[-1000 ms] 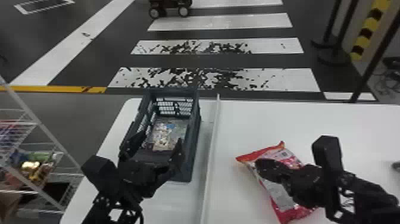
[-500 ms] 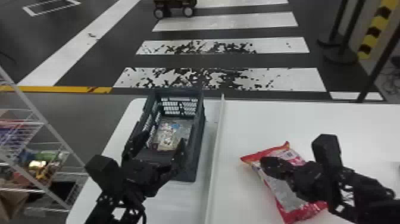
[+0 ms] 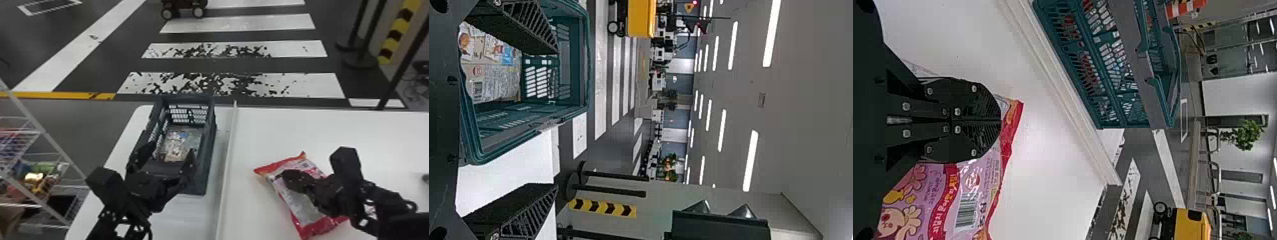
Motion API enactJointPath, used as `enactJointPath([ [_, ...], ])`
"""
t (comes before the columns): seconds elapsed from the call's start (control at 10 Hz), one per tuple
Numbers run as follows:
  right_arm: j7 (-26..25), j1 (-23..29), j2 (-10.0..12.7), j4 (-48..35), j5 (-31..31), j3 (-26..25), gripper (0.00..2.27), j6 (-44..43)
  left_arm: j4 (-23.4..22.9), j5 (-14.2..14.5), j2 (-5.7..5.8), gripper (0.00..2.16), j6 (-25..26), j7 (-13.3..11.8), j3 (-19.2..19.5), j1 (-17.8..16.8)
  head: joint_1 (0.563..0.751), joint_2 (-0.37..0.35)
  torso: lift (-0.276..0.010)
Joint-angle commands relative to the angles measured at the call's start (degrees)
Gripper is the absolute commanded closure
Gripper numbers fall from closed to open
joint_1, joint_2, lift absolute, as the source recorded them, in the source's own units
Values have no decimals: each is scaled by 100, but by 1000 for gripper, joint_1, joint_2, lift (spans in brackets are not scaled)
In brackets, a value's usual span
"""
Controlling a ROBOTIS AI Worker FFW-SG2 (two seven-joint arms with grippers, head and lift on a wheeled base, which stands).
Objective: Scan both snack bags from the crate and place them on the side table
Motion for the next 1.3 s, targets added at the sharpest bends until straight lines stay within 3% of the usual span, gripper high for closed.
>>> enactJointPath([
  [0.0, 1, -24, 5, 64, 67, -156, 2219, -102, 0, 2, 4, 39, -2, 5, 0, 0, 695, 132, -98],
  [0.6, 212, -6, 5, 178, 225, -947, 2219, -506, 27, 10, 4, 39, -2, 5, 0, -9, 695, 55, -98],
  [0.9, 343, 284, 5, -217, 129, -877, 2216, -383, 18, 2, -5, 39, 16, -3, -18, -26, 695, 33, -98],
  [1.2, 423, 697, 5, -630, -126, -736, 2216, -190, 36, 2, -5, 39, 16, -3, -18, -26, 695, 56, -98],
])
